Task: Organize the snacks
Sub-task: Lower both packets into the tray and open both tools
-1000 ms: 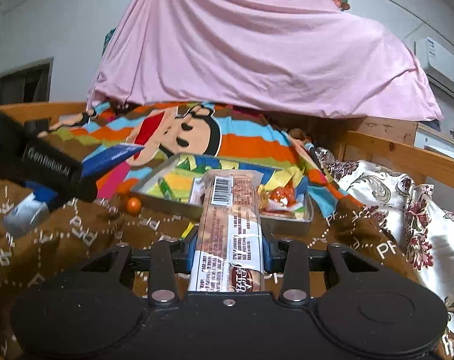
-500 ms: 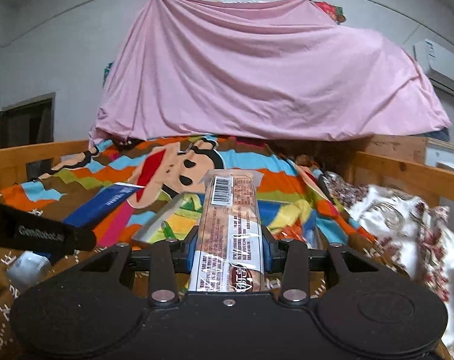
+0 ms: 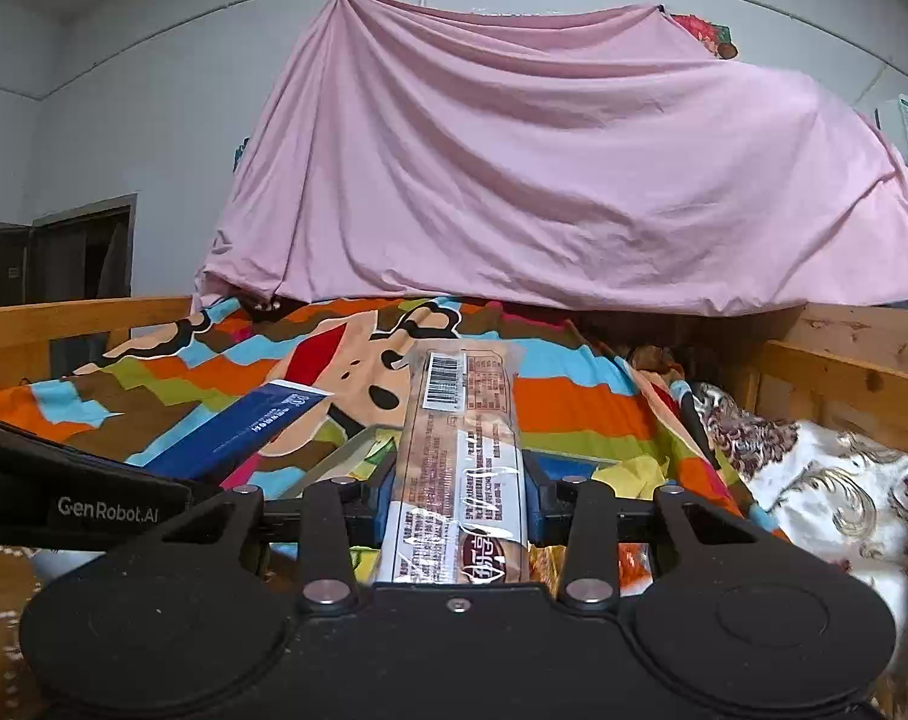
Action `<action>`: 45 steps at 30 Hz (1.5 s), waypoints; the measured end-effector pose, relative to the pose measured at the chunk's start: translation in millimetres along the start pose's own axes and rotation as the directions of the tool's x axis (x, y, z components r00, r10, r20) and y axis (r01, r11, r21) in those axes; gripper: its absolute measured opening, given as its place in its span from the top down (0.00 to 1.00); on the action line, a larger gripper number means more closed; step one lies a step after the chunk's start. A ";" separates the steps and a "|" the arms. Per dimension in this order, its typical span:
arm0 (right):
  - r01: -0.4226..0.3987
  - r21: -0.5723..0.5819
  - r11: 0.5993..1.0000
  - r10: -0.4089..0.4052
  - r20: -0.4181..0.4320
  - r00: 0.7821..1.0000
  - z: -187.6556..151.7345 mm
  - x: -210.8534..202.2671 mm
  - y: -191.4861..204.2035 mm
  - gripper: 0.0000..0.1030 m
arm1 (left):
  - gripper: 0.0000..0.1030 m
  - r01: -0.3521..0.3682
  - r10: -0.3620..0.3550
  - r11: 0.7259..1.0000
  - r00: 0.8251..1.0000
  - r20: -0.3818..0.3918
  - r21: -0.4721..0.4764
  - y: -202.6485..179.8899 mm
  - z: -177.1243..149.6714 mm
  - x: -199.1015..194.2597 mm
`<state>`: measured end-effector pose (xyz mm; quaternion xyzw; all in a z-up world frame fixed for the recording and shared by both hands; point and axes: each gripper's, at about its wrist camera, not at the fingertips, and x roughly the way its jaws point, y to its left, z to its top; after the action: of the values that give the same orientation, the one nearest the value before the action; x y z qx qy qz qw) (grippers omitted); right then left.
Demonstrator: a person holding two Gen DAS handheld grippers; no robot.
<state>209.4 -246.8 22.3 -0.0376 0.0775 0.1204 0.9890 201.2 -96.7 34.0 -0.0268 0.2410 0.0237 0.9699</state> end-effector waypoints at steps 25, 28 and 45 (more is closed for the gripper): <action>0.142 0.216 0.966 -0.114 -0.137 0.984 -42.1 151.5 -86.1 0.60 | 0.62 -0.057 0.050 0.997 0.990 -0.129 -0.050 -16.4 45.6 185.3; 0.149 0.213 0.966 -0.111 -0.179 0.977 -49.2 163.7 -89.8 0.60 | 0.62 -0.057 0.052 0.998 0.990 -0.133 -0.041 -15.5 51.0 203.3; 0.131 0.177 0.976 -0.093 -0.206 0.974 -57.8 176.8 -87.1 0.54 | 0.60 -0.076 0.074 0.997 0.966 -0.246 -0.001 -32.5 36.8 254.2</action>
<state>391.9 -295.4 -58.5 0.0406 0.1835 0.0521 0.9808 444.7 -118.4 -51.4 -0.0253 0.3601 0.0580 0.9307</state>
